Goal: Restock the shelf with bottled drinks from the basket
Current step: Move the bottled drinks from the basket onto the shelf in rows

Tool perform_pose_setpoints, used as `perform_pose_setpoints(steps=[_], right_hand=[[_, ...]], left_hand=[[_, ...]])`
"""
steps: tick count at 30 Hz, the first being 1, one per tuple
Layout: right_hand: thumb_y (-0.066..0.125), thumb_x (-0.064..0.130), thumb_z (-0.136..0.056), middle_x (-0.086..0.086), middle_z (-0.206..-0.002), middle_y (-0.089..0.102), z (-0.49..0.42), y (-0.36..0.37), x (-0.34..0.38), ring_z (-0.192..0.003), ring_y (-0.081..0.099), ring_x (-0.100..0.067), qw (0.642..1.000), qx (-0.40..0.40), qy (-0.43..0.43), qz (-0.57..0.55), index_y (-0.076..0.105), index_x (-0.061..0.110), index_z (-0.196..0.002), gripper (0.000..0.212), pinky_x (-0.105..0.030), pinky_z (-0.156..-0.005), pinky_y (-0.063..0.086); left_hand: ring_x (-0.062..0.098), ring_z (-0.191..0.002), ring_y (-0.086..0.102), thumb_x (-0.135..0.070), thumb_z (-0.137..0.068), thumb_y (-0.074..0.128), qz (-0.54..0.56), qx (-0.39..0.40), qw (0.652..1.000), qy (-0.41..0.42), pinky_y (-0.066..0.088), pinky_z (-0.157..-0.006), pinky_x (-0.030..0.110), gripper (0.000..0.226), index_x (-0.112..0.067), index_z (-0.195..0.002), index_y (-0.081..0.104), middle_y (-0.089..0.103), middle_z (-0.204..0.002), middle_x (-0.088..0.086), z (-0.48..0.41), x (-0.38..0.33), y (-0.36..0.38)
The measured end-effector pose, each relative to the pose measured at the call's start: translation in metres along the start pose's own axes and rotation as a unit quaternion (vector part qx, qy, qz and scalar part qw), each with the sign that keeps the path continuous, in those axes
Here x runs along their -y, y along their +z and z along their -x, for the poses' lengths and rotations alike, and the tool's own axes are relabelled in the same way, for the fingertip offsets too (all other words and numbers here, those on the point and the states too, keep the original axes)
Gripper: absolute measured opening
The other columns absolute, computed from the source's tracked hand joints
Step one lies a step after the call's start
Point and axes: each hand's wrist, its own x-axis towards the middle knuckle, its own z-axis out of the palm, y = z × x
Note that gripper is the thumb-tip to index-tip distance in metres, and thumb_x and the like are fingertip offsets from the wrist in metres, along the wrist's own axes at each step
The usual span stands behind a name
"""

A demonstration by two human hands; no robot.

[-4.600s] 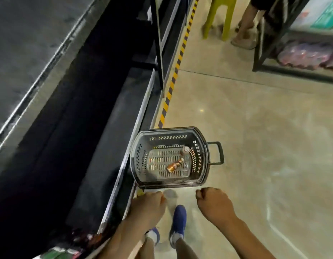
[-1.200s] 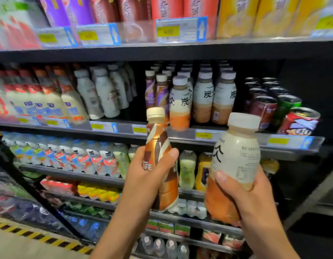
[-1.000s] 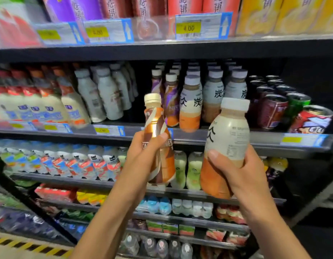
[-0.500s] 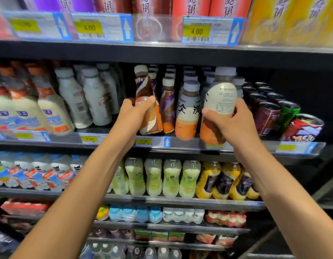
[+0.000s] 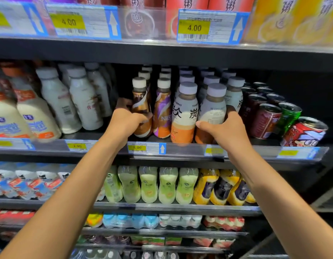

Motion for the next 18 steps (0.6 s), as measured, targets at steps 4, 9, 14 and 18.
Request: perform_pose_setpoints(steps=[4,9,14,18], right_hand=[[0.086,0.051,-0.058,0.003,-0.106,0.069,-0.004,0.000,-0.003,-0.094,0.066,-0.018,1.000,0.006,0.005,0.029,0.060,0.018,-0.111,0.067,-0.044,-0.083,0.059],[0.083,0.060,-0.054,0.000,-0.110,0.068,-0.005,-0.004,0.001,-0.098,0.065,-0.021,0.997,0.022,0.001,0.071,0.059,0.017,-0.113,0.076,-0.045,-0.084,0.058],[0.087,0.053,-0.061,0.005,-0.117,0.065,0.002,-0.021,0.006,-0.105,0.062,-0.016,0.993,0.067,-0.012,0.092,0.054,0.018,-0.118,0.075,-0.040,-0.088,0.054],[0.083,0.051,-0.071,0.000,-0.118,0.059,0.011,-0.032,0.008,-0.104,0.056,-0.018,0.994,0.023,-0.046,0.098,0.048,0.016,-0.112,0.065,-0.029,-0.074,0.043]], left_hand=[[0.018,-0.097,0.068,-0.025,-0.059,0.091,-0.021,-0.007,1.000,0.004,0.056,-0.090,0.044,0.072,-0.017,-0.120,0.055,0.070,-0.109,0.002,-0.008,0.005,0.001],[0.023,-0.103,0.066,-0.033,-0.066,0.088,-0.061,-0.010,0.998,-0.002,0.054,-0.093,0.042,0.072,-0.016,-0.126,0.050,0.066,-0.116,0.006,-0.004,0.003,0.002],[0.018,-0.104,0.050,-0.041,-0.083,0.070,-0.156,-0.159,0.952,0.211,0.040,-0.089,0.027,0.048,-0.012,-0.118,0.053,0.046,-0.114,0.003,0.064,-0.024,0.016],[0.013,-0.099,0.056,-0.051,-0.077,0.074,-0.148,-0.069,0.964,0.211,0.050,-0.085,0.033,0.055,-0.024,-0.118,0.048,0.052,-0.115,-0.005,0.095,-0.028,0.050]])
